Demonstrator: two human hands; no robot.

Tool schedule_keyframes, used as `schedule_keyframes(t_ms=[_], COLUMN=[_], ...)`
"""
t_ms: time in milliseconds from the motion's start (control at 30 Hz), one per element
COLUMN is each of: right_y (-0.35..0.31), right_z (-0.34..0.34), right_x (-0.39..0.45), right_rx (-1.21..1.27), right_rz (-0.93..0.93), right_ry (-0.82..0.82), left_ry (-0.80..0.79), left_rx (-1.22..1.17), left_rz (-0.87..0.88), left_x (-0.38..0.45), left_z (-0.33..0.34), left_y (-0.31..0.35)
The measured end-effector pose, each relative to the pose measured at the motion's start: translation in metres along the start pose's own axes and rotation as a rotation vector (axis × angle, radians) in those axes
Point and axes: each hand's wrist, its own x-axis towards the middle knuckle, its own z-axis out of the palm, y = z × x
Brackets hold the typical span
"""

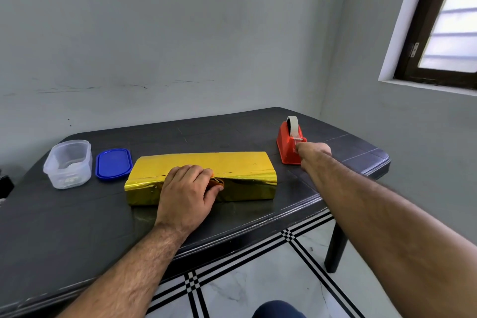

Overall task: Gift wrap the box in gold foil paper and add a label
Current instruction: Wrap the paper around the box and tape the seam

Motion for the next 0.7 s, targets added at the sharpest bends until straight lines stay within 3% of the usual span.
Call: schedule_keyframes(t_ms=[200,367,500,600,700], right_y=[-0.011,-0.023,0.003,0.004,-0.007], right_z=[0.004,-0.005,-0.017,-0.019,-0.016], right_x=[0.004,0.003,-0.001,0.000,-0.021], right_rx=[-0.166,-0.295,-0.466,-0.189,-0.037], right_rz=[-0.043,-0.069,0.038,0.043,0.082], right_ry=[0.016,-0.086,-0.216,-0.188,-0.394], left_ry=[0.005,-0.006,-0.010,0.005,-0.013], left_rx=[0.006,0.006,-0.001,-0.008,-0.006], left_rz=[-0.002,-0.001,0.003,-0.005,-0.008], left_x=[0.001,0.002,-0.001,0.003,0.003], left_z=[-0.001,-0.001,-0.002,-0.003,-0.002], left_y=[0.001,0.000,0.003,0.004,0.003])
